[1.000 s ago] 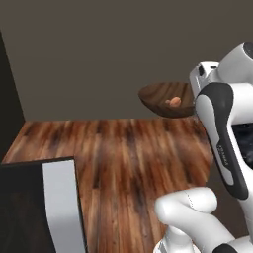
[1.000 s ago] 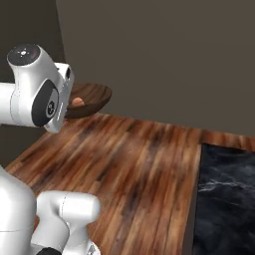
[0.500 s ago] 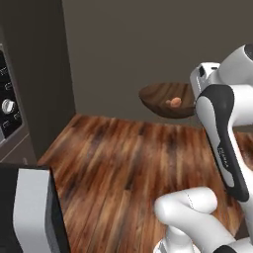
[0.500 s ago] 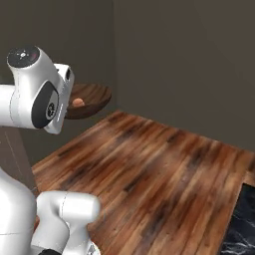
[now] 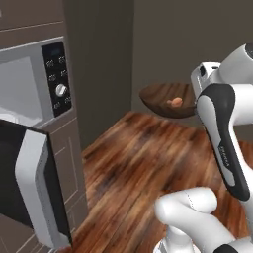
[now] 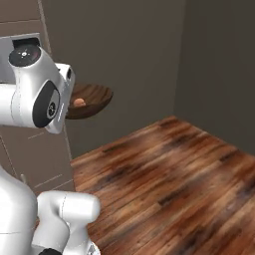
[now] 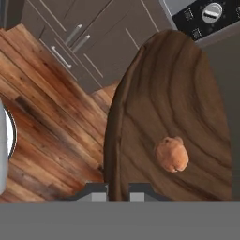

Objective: Pick the mushroom from the sink and place it in the bowl. Then pick the bowl and place it in the microwave. Then close the microwave door and press the start button.

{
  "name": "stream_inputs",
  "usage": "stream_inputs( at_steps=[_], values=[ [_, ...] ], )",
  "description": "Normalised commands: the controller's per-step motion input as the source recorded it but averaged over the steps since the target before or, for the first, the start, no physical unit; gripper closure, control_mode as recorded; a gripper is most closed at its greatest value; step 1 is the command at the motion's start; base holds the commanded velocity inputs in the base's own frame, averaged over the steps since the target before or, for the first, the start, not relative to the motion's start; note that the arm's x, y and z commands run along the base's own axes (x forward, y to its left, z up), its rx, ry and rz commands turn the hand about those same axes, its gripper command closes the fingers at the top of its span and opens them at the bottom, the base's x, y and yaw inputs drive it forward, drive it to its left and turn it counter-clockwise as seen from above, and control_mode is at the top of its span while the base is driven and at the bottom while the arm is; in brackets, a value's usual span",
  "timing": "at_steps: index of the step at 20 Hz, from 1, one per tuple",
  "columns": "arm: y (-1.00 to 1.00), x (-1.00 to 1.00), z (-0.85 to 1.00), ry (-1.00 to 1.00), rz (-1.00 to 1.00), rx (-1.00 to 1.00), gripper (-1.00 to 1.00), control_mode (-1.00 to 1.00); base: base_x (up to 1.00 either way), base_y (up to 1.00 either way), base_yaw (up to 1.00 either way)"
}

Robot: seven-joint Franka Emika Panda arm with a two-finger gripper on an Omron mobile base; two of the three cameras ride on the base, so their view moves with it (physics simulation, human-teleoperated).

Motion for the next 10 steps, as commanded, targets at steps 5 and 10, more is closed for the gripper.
stream_inputs(
  at_steps=[5,10],
  values=[
    [0.00,0.00,0.00,0.00,0.00,0.00,1.00,1.00,0.02,0.00,0.58],
    [0.00,0.00,0.00,0.00,0.00,0.00,1.00,1.00,0.16,0.00,0.56]
  ],
)
